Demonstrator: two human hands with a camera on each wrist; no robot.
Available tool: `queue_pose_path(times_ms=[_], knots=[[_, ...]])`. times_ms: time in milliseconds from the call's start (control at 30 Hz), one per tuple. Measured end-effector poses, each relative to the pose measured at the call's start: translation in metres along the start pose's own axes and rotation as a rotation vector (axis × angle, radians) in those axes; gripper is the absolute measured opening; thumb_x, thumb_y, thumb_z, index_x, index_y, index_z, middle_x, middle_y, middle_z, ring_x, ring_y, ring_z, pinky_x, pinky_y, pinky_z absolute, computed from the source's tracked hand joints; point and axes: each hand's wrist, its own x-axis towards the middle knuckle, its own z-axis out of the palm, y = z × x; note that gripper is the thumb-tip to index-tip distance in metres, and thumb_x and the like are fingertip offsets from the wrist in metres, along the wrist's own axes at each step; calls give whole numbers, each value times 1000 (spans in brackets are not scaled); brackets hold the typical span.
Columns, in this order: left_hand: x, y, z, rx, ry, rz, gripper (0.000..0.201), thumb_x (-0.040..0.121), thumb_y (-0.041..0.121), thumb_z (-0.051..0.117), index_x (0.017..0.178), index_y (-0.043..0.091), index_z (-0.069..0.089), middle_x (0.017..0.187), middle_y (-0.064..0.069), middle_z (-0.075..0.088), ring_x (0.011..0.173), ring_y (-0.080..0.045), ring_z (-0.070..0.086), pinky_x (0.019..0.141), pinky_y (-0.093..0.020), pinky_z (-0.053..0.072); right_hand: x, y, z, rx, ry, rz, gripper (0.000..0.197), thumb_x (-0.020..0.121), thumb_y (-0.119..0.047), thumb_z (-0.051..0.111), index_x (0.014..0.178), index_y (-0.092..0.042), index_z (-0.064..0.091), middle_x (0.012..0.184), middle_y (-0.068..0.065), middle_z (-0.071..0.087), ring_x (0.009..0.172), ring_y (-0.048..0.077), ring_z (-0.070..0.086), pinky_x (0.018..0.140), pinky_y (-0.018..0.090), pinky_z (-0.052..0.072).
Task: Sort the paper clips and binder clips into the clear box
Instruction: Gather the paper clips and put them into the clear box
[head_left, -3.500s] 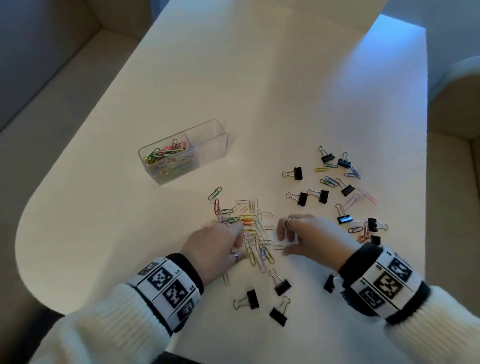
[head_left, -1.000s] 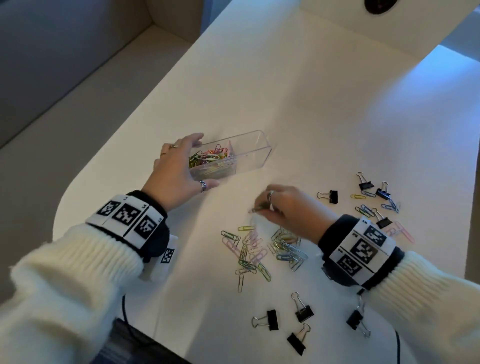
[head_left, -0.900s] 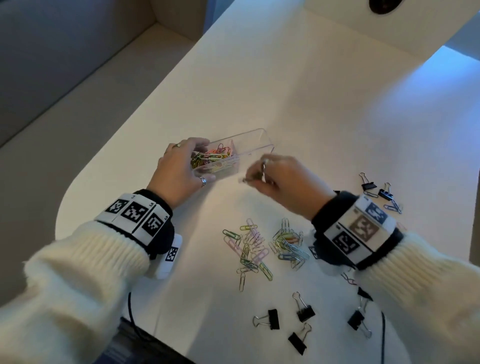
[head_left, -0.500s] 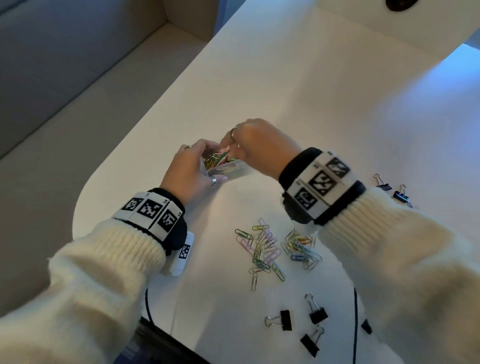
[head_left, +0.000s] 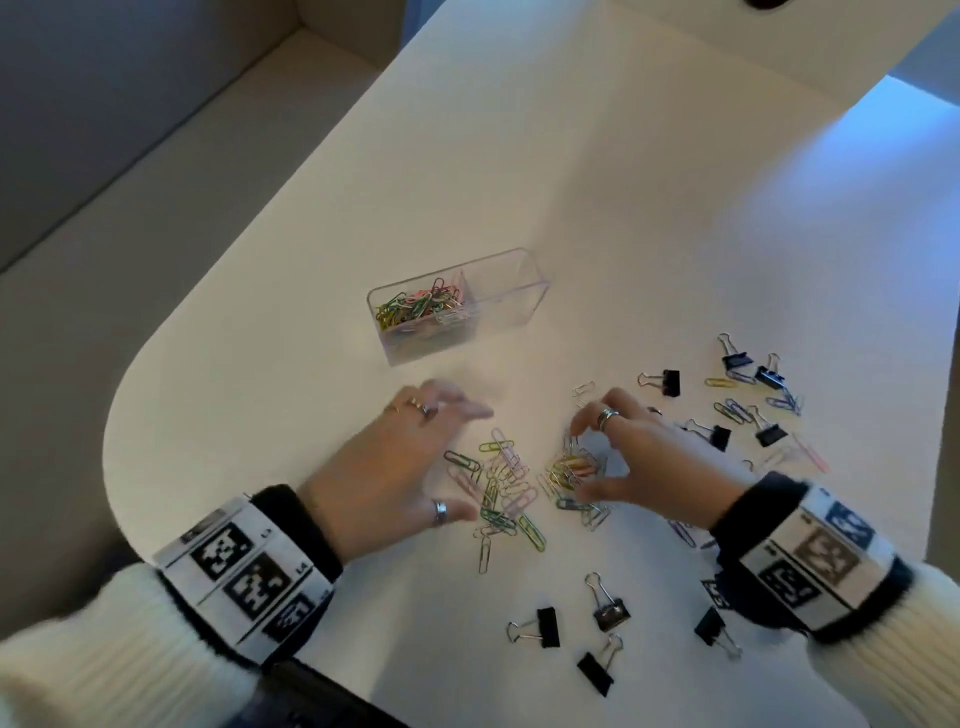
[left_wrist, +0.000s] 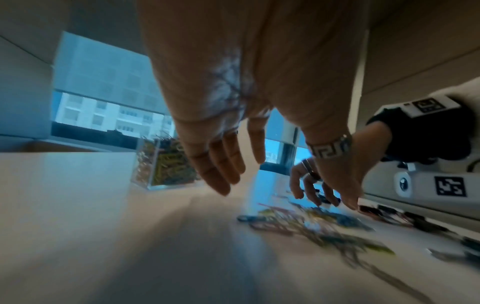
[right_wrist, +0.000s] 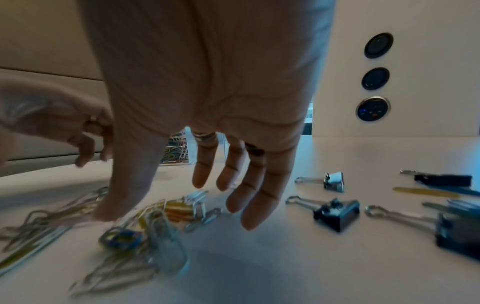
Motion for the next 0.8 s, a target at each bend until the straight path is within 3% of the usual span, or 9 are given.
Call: queue_pose_path(times_ms=[100, 233, 333, 467, 600, 700, 800], knots=[[5, 0, 24, 72, -185, -79, 102, 61, 49, 77, 142, 29, 19, 140, 1, 19, 131, -15, 24, 108, -24, 25, -5, 4, 17, 57, 2, 53, 78, 61, -43, 80, 124, -29, 36, 121, -9, 30, 102, 14, 50, 90, 28, 48], [17, 5, 44, 163, -242, -102, 112, 61, 47, 78, 145, 26, 6, 148, -1, 0, 138, -19, 9, 112, -28, 24, -7, 9, 36, 152, 98, -6, 101, 53, -24, 87, 132, -33, 25, 123, -13, 12, 110, 20, 49, 92, 31, 51], [28, 10, 49, 138, -224, -93, 108, 64, 45, 77, 145, 22, 10, 147, -1, 4, 138, -18, 11, 112, -27, 23, -5, 12, 33, 142, 126, -27, 110, 54, -25, 86, 140, -34, 17, 131, -12, 8, 117, 18, 41, 100, 30, 45], [39, 13, 50, 59, -150, -109, 89, 68, 37, 76, 141, 19, 28, 137, -2, 23, 130, -17, 25, 107, -31, 30, 5, 14, 25, 119, 200, -53, 105, 55, -32, 85, 140, -35, 23, 139, -9, 10, 124, 18, 29, 105, 36, 39], [44, 14, 45, 170, -61, -81, 80, 71, 40, 71, 139, 21, 33, 136, -1, 32, 125, -21, 26, 106, -27, 25, 16, 16, 16, 100, 186, -6, 95, 56, -39, 83, 136, -37, 32, 138, -9, 20, 124, 18, 19, 105, 39, 33], [44, 12, 45, 193, -43, -65, 74, 73, 40, 69, 137, 21, 37, 136, -1, 34, 123, -21, 27, 104, -25, 22, 18, 15, 17, 131, 186, -41, 75, 61, -33, 81, 127, -35, 45, 124, -11, 32, 117, 14, 22, 102, 33, 32], [43, 10, 50, 80, -54, -39, 55, 81, 29, 66, 131, 18, 45, 128, -2, 39, 121, -18, 33, 101, -23, 28, 15, 11, 23, 154, 198, -79, 54, 67, -26, 77, 116, -30, 55, 114, -12, 39, 108, 9, 28, 96, 26, 33]])
